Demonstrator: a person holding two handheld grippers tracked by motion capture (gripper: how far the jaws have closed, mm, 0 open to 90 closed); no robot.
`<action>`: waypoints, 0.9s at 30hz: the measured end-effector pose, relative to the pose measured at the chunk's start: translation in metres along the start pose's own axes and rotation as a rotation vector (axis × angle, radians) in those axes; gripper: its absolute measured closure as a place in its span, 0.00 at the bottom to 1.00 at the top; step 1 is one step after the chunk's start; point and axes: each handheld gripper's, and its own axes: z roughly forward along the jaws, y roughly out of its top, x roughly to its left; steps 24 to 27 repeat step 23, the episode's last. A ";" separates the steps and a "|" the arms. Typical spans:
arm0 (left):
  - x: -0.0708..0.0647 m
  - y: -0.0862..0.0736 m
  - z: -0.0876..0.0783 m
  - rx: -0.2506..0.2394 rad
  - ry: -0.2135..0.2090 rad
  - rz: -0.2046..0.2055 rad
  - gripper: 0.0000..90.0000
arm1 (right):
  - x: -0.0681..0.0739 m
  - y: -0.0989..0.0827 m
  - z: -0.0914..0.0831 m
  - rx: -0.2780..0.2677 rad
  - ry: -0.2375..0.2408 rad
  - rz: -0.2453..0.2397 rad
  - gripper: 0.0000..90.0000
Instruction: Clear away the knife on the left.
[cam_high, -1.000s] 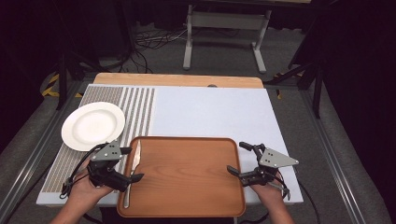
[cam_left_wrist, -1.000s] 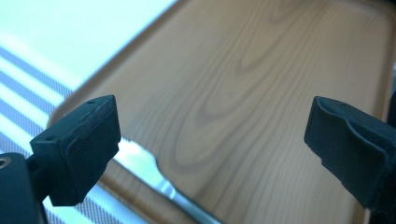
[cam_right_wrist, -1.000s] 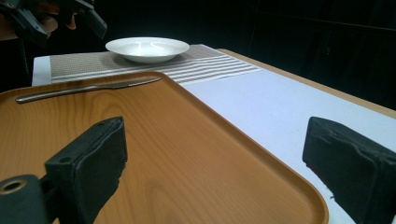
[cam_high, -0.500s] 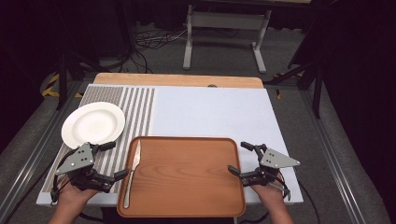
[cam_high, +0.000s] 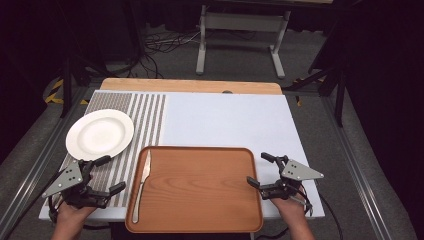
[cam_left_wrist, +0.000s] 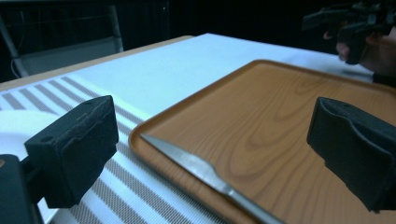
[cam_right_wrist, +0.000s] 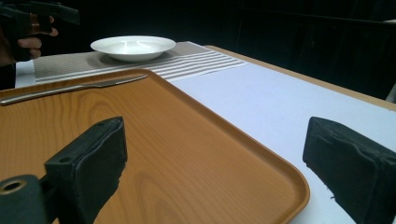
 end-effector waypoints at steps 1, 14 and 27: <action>0.001 -0.002 0.000 0.003 0.007 0.003 0.03 | 0.000 -0.001 0.000 0.004 0.000 0.000 0.08; 0.001 -0.022 0.006 0.053 0.033 -0.024 0.03 | -0.006 -0.010 0.001 0.031 -0.006 0.018 0.08; 0.000 -0.019 0.004 0.028 0.047 -0.022 0.02 | -0.005 -0.009 0.001 0.056 -0.011 0.019 0.08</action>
